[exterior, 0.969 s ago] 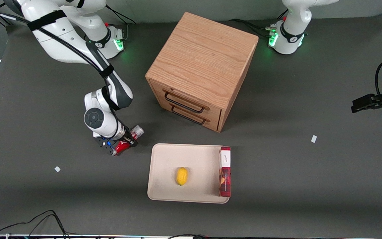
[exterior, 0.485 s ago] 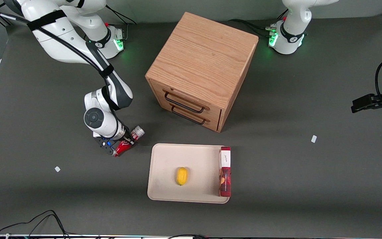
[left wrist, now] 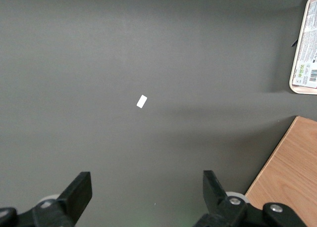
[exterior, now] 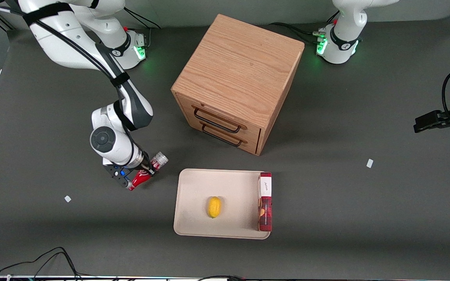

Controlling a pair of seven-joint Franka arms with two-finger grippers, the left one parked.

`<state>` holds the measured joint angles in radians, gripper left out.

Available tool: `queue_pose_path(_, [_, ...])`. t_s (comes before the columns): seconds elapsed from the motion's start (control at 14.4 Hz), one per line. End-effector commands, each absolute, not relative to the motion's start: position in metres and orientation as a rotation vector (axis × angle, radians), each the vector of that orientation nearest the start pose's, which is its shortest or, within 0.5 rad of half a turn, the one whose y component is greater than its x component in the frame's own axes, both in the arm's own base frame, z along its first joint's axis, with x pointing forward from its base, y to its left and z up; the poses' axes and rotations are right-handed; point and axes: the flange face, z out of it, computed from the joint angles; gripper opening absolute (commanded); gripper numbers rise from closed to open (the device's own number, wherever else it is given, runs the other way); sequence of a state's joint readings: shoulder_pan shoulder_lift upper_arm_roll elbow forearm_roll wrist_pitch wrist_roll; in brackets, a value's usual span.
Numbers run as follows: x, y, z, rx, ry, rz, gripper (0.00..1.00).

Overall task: Place coke bottle on tray
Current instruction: 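Lift the bottle and tilt it upright with the right gripper, then carry the upright bottle onto the tray beside the lemon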

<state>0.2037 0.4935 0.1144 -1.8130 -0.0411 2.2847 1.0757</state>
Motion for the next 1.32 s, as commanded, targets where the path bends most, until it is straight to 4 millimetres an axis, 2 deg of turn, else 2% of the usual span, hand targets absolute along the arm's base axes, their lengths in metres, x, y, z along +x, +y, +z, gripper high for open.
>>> queue_pose_path(0.0, [0.647,0.194,0.335,-2.977,1.022,0.019,0.19])
queue_pose_path(0.14, [0.663,0.189,0.371,-3.013,0.901,0.005,0.19])
queue_pose_path(0.42, [0.682,0.190,0.428,-3.062,0.639,-0.065,0.19])
queue_pose_path(0.62, [0.696,0.198,0.456,-3.156,0.298,-0.184,0.24])
queue_pose_path(0.69, [0.704,0.207,0.457,-3.152,0.215,-0.207,0.24])
queue_pose_path(0.83, [0.712,0.243,0.445,-3.145,0.025,-0.236,0.29])
queue_pose_path(1.04, [0.725,0.277,0.408,-3.121,-0.147,-0.273,0.34])
queue_pose_path(1.25, [0.736,0.285,0.356,-3.093,-0.159,-0.312,0.34])
